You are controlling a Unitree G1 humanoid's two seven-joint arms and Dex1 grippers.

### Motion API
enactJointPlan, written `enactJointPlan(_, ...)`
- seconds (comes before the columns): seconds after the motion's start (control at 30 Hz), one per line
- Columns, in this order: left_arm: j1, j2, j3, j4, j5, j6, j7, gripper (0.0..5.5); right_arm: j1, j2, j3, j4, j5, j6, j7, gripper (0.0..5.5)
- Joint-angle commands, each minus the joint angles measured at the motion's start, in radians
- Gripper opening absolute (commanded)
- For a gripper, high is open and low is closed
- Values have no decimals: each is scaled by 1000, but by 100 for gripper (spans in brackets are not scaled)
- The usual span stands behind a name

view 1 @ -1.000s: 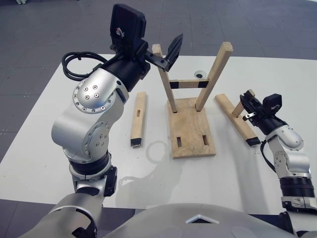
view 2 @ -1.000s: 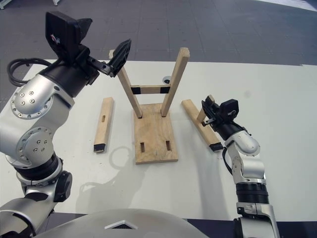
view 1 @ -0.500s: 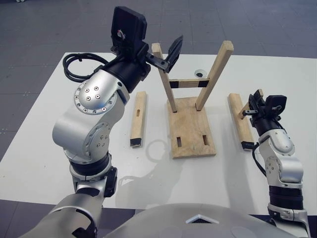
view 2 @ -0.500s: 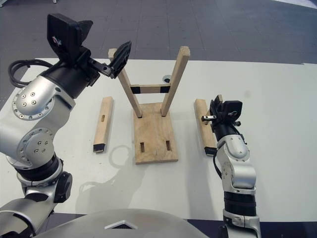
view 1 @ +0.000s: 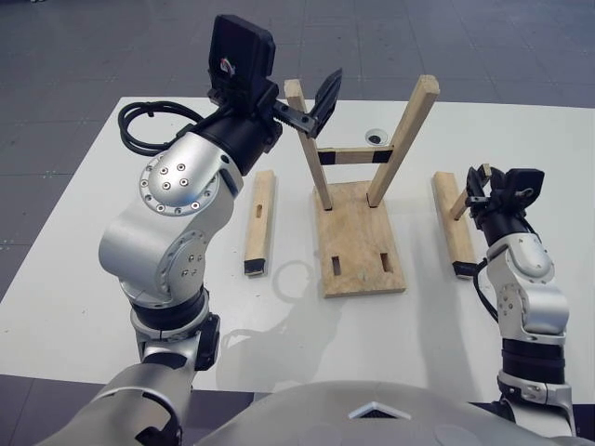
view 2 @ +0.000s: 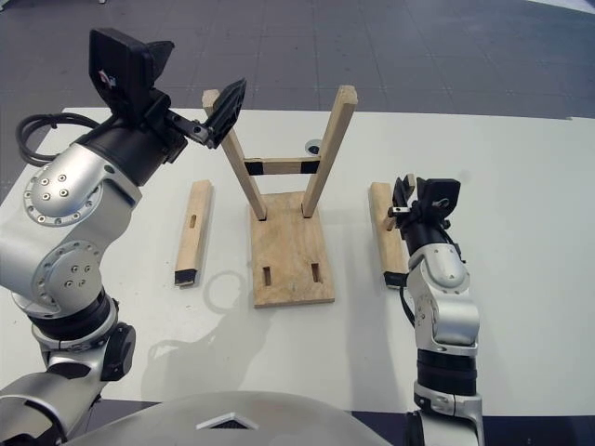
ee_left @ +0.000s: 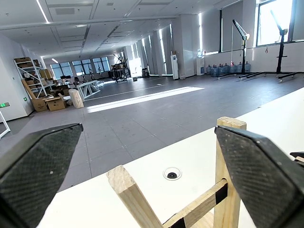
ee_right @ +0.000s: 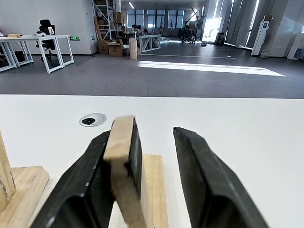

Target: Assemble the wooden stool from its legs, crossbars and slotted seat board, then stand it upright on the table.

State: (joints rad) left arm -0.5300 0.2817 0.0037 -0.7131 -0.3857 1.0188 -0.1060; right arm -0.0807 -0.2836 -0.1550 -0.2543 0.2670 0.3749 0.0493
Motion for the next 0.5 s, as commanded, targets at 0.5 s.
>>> enactJointPlan(0.5,1,-18,-13,1,30,-2,11,513,-437,-18,-19,-9,-21,470,-85,331)
